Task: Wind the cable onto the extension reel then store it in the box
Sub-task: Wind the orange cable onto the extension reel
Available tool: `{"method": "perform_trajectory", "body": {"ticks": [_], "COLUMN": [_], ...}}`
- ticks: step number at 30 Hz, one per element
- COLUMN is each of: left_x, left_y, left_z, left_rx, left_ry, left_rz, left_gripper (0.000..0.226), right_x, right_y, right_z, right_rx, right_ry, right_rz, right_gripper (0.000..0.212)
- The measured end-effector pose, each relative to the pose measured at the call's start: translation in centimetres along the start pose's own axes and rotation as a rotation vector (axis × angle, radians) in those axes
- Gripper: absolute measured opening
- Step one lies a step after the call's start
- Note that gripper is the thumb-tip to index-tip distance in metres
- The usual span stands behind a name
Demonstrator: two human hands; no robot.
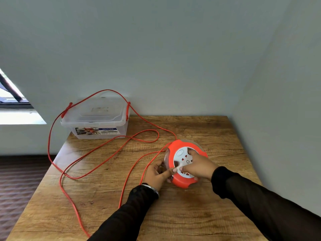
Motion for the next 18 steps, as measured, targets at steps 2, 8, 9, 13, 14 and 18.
{"method": "perform_trajectory", "body": {"ticks": [2,8,9,13,14,18], "left_x": [0.0,0.1,0.1,0.1,0.0,-0.1], "left_y": [-0.1,-0.2,-0.2,-0.1,-0.1,-0.1], "left_z": [0.0,0.1,0.1,0.1,0.0,0.0], "left_rx": [-0.004,-0.004,-0.008,-0.025,-0.029,-0.032], "left_ry": [0.006,-0.015,-0.02,-0.033,-0.035,-0.039], "left_rz": [0.007,0.033,0.04,0.071,0.08,0.079], "left_gripper": [0.033,0.03,0.028,0.019,0.018,0.016], "right_x": [0.0,-0.1,0.0,0.4,0.4,0.5], "right_y": [-0.1,-1.0,-1.1,-1.8,-2.0,-2.2], "right_z": [-0.2,-0.8,-0.9,-0.8,-0.8,-1.2], "right_rx": [0.017,0.053,0.06,0.079,0.069,0.074], "right_ry": [-0.047,-0.186,-0.207,-0.242,-0.248,-0.222], "right_rz": [0.153,0.567,0.638,0.959,1.029,0.946], "right_gripper": [0.089,0.069,0.059,0.022,0.017,0.014]}}
Point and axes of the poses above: each hand's wrist, its own z-axis towards the middle knuckle, its own y-axis out of the back of the hand, x = y × z, the point moved 2 cm from there along z, towards the middle knuckle, and after that the axes turned 6 degrees about y, right-handed, at the moved point
